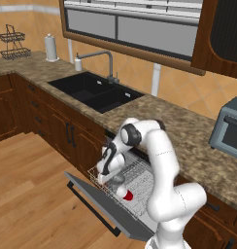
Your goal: Pick up the cup and bowl from the counter, place them in the dishwasher, and close the dishwasher door.
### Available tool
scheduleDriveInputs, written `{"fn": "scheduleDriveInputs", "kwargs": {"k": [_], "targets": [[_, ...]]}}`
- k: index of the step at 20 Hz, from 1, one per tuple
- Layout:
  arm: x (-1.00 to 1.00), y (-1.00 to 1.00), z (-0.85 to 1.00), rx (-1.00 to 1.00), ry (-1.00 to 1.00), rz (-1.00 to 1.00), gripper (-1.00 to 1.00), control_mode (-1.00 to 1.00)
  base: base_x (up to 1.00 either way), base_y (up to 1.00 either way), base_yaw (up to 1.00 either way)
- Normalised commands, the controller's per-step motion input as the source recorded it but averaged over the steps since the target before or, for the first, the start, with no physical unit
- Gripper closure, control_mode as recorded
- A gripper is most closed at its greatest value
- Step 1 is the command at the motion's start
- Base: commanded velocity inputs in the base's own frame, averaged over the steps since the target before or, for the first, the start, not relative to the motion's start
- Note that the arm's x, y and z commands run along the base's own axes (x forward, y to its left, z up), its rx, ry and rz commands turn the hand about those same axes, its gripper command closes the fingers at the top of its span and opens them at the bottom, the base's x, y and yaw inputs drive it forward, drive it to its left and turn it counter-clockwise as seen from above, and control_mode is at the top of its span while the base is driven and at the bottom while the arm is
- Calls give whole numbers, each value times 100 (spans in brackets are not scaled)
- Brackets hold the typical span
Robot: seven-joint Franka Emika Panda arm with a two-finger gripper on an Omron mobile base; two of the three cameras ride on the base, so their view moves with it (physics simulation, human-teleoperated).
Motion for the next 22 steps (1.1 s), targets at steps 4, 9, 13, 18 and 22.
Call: {"fn": "scheduleDriveInputs", "kwargs": {"k": [4,9,13,18,22], "targets": [[14,0,-71,-9,0,0,100,-100,0,0,0],[15,0,-38,-2,0,0,100,-100,0,0,0],[38,-2,-16,0,1,0,100,-100,0,0,0],[5,0,8,1,0,0,-100,-100,0,0,0],[-12,14,44,0,-14,0,-100,-100,0,0,0]]}}
